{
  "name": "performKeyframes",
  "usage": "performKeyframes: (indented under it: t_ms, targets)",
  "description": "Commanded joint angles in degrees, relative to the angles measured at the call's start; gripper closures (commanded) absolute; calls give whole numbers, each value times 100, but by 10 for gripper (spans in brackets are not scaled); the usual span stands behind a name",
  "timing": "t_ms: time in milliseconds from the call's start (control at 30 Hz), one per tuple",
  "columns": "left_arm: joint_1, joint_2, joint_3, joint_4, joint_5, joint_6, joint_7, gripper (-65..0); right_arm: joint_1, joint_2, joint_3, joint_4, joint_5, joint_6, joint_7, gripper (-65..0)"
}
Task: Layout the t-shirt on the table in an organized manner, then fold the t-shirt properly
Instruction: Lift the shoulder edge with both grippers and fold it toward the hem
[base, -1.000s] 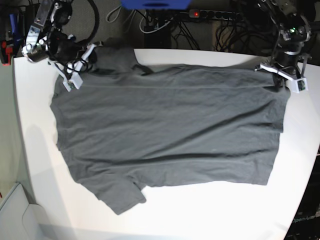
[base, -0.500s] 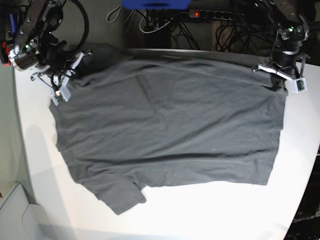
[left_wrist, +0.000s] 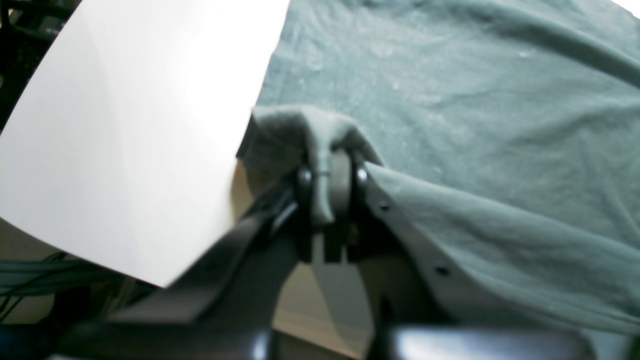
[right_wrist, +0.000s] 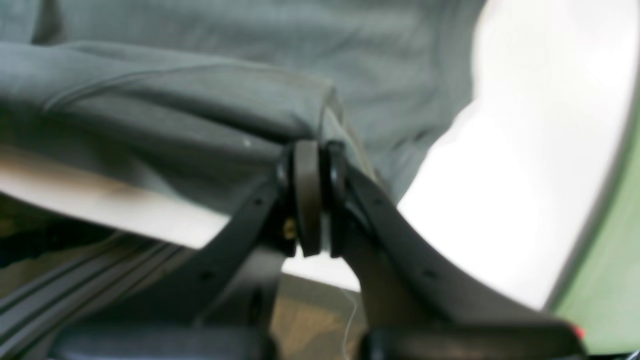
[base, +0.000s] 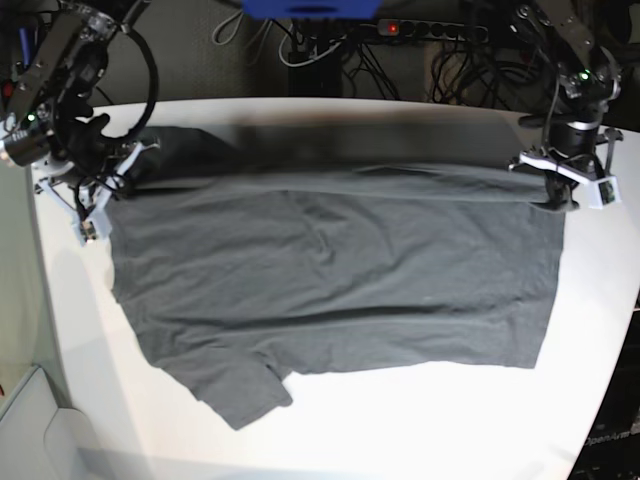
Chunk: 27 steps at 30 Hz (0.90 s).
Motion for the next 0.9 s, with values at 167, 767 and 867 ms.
performKeyframes:
  t_ms: [167,767,867]
  targets:
    - [-246,-33,-12,91,-59,28,-143,-3,407,203,12,104,0,19,70,0]
    - [-949,-200,14,-331,-6,28,-151,-3,1339,212,-665,-502,-52,19,123,0]
    - [-1002,-350,14,-516,-6,28,-151,-3,1506,326,-726,-854,-52,19,131,0]
